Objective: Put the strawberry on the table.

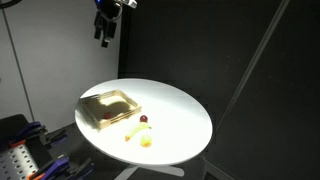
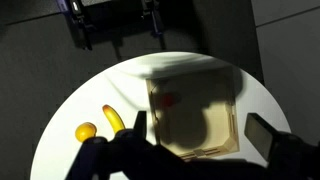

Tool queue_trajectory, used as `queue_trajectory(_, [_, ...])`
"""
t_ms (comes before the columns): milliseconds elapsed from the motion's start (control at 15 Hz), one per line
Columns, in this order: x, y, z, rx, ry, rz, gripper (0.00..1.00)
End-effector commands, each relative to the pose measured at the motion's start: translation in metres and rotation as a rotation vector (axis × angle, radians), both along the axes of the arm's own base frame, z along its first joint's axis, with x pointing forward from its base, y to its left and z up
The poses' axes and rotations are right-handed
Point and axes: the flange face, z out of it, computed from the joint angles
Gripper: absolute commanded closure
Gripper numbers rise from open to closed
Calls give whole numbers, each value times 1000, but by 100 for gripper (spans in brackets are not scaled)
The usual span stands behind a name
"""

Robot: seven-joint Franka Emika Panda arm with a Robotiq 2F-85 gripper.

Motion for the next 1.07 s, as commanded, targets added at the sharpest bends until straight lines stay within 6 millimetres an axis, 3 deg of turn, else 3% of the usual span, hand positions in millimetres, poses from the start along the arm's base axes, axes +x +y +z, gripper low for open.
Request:
queue_trajectory(0, [0,0,1,0,0,0,0])
queue_trajectory(533, [0,2,0,-11,-19,14,0])
queue_trajectory(1000, [-1,28,-18,-82,-91,121,0])
